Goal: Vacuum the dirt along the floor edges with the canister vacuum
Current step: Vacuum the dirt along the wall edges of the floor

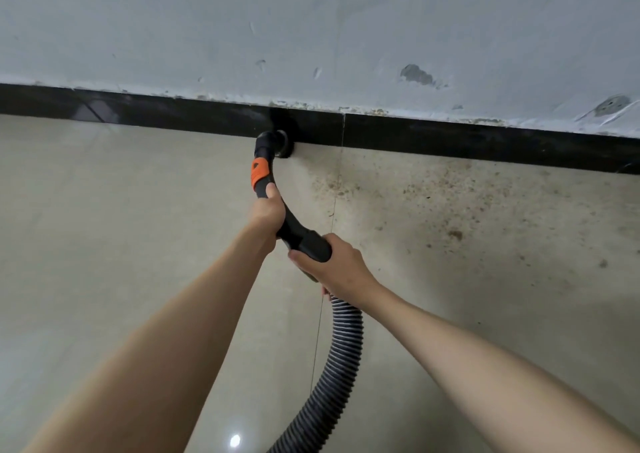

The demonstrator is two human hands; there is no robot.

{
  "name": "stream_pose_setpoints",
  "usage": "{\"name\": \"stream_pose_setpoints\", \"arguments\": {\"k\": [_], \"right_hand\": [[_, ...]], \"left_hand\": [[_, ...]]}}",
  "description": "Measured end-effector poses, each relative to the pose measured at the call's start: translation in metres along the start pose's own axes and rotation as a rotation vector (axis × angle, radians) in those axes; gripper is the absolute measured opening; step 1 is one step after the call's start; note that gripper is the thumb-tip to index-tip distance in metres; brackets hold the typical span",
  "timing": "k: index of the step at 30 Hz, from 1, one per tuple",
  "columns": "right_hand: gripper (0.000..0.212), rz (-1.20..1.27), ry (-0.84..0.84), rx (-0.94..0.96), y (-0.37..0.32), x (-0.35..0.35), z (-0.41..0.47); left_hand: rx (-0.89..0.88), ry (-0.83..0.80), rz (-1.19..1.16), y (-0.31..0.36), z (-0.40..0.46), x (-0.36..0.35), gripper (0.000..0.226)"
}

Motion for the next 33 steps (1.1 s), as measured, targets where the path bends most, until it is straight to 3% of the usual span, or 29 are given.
{"name": "stream_pose_setpoints", "arguments": {"k": [12,20,33], "right_hand": [[0.039,-0.138,-0.028,-0.036,-0.006,0.067,-0.018],[0.041,-0.084,-0.065,-0.022,0.011,0.093,-0.027],[0.04,0.009,0.02,-0.054,0.062,0.153,-0.062]], "left_hand": [[0.073,-0.162,-0.081,0.016,-0.042,-0.047,0.061],[0.07,-0.061,-0.067,0.018,-0.065,-0.077,0.06],[-0.008,-0.089,0.051,0.01,-0.112,-0.147,0.059]]}}
Point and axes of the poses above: each hand's wrist, its own z-axis towards the middle knuckle, its own x-axis out of the back of the hand, y = z × x, the point moved 6 cm from there along z, towards the middle knuckle, and after that the axes turned 2 degrees about x, right-handed, at the moved point
